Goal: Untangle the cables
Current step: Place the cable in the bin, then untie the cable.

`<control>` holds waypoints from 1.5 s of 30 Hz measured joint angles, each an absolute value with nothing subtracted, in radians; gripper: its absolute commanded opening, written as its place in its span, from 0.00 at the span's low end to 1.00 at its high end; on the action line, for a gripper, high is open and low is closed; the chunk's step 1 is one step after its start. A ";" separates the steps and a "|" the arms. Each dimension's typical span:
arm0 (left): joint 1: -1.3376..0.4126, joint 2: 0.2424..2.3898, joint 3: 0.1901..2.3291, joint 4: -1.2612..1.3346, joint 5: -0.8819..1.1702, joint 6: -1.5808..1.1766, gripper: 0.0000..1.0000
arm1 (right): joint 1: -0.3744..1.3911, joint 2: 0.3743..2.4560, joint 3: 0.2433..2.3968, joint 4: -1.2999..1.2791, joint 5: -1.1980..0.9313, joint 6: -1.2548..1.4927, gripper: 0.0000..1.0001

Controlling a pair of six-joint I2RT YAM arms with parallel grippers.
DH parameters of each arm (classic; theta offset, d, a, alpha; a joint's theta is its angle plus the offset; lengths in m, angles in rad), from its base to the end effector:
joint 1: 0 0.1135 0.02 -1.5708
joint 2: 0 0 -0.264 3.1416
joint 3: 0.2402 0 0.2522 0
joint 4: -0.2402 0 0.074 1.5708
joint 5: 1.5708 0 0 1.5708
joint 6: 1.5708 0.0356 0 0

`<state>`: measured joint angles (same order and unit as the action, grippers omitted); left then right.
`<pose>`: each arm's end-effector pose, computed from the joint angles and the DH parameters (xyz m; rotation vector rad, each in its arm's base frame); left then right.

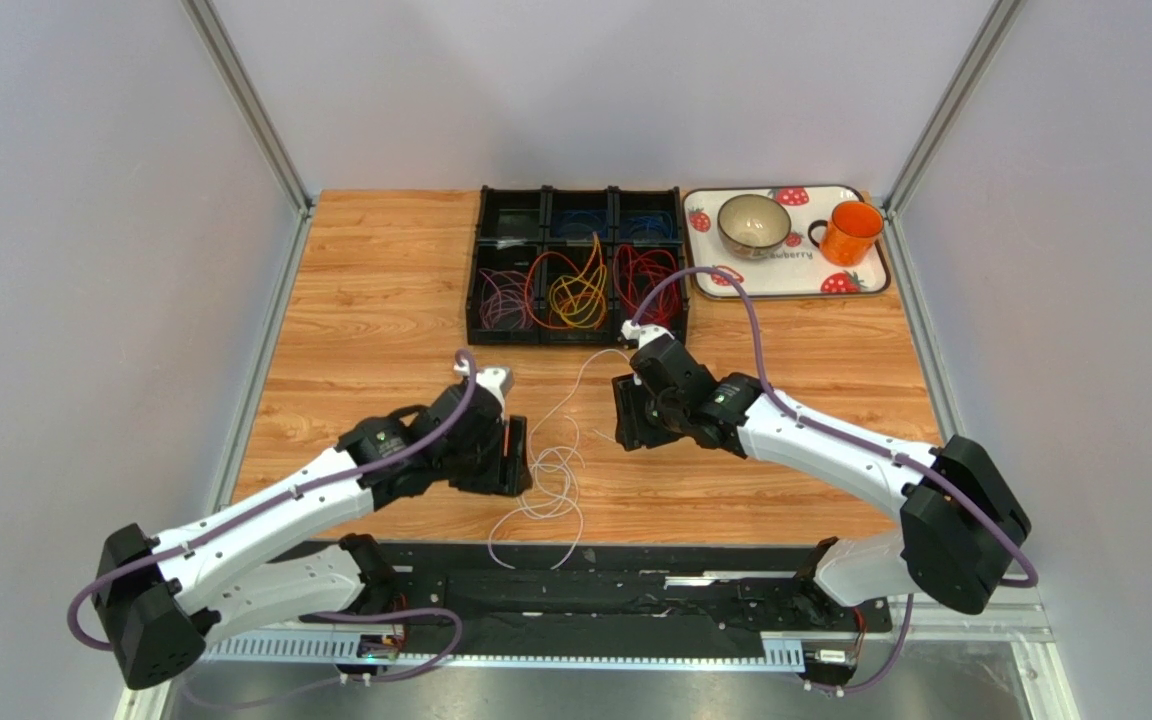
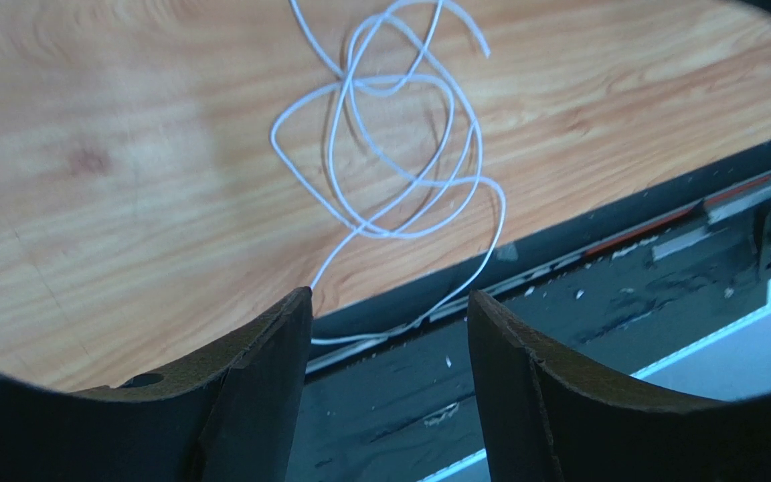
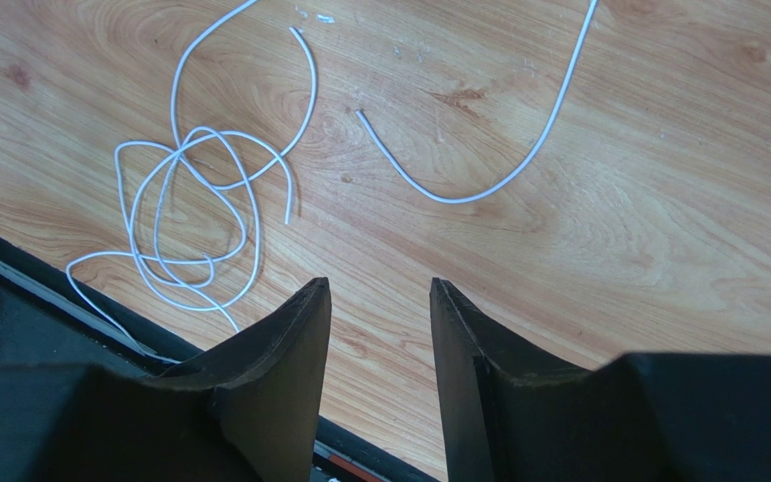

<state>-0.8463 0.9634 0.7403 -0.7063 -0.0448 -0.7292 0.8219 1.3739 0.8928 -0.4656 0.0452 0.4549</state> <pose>0.1252 -0.1390 0.2468 0.1329 2.5969 -0.5711 0.1900 0.2020 0.2233 -0.4519 2.5383 0.4488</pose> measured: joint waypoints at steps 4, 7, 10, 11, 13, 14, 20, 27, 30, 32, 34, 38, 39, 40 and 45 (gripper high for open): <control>-0.947 0.913 0.663 -0.715 -0.097 -0.804 0.66 | 0.822 1.369 0.893 -0.487 0.064 0.451 0.45; -1.014 0.897 0.629 -0.717 -0.144 -0.850 0.66 | 0.822 1.353 0.892 -0.505 0.078 0.449 0.45; -1.081 0.899 0.612 -0.715 -0.193 -0.888 0.66 | 0.822 1.332 0.884 -0.513 0.085 0.448 0.46; -1.100 0.903 0.608 -0.714 -0.205 -0.898 0.66 | 0.822 1.325 0.881 -0.515 0.088 0.448 0.46; -1.134 0.926 0.604 -0.710 -0.228 -0.916 0.66 | 0.822 1.320 0.878 -0.519 0.089 0.449 0.45; -1.148 0.943 0.604 -0.707 -0.238 -0.922 0.66 | 0.822 1.320 0.877 -0.519 0.089 0.449 0.45; -1.235 1.082 0.606 -0.703 -0.307 -0.963 0.64 | 0.822 1.320 0.869 -0.518 0.076 0.458 0.45; -1.272 1.180 0.611 -0.710 -0.411 -1.008 0.63 | 0.822 1.321 0.864 -0.515 0.063 0.467 0.45; -1.272 1.218 0.611 -0.702 -0.441 -1.009 0.60 | 0.823 1.321 0.862 -0.513 0.059 0.471 0.45; -1.273 1.243 0.611 -0.693 -0.455 -1.008 0.59 | 0.823 1.321 0.855 -0.508 0.059 0.475 0.45; -1.273 1.269 0.611 -0.677 -0.459 -1.007 0.56 | 0.823 1.321 0.845 -0.509 0.058 0.477 0.45; -1.261 1.308 0.622 -0.639 -0.464 -1.006 0.43 | 0.823 1.321 0.836 -0.508 0.054 0.481 0.45; -1.258 1.314 0.624 -0.627 -0.466 -1.006 0.37 | 0.823 1.321 0.836 -0.508 0.053 0.482 0.45; -1.255 1.317 0.624 -0.616 -0.466 -1.005 0.35 | 0.823 1.321 0.836 -0.507 0.052 0.482 0.45; -1.221 1.318 0.618 -0.586 -0.465 -1.005 0.08 | 0.825 1.321 0.831 -0.505 0.051 0.482 0.45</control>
